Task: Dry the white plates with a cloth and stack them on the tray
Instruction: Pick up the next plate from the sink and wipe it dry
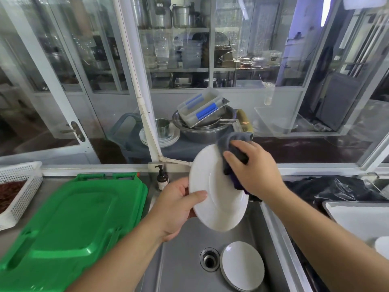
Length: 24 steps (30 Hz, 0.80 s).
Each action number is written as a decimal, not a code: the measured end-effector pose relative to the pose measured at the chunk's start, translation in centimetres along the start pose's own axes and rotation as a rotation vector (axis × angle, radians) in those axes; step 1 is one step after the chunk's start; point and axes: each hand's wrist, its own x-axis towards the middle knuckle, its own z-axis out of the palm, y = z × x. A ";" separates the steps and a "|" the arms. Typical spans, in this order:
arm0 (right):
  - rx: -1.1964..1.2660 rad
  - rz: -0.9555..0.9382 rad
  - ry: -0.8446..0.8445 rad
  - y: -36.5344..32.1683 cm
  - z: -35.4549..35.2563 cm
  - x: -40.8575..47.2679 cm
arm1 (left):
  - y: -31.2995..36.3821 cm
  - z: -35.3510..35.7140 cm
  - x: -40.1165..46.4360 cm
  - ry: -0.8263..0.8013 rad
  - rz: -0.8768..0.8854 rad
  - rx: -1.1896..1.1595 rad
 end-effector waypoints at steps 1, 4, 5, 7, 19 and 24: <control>-0.009 -0.086 -0.003 -0.7 0.1 -0.1 | 0.0 0.1 0.0 -0.003 0.004 0.005; -0.053 -0.331 -0.057 -2.7 -0.2 -0.6 | 0.1 0.4 -0.2 0.000 0.014 0.001; -0.080 -0.408 -0.074 -3.2 -0.2 -0.8 | 0.1 0.4 -0.3 -0.003 0.019 -0.006; -0.125 -0.570 -0.094 -4.3 -0.1 -1.4 | 0.0 0.3 -0.3 0.005 0.033 0.006; -0.005 -0.336 0.066 -4.4 0.2 0.8 | -0.1 -0.4 -1.1 -0.018 0.112 -0.110; 0.159 0.192 -0.011 -1.0 0.1 2.4 | -0.1 -0.3 -1.3 0.024 0.164 -0.097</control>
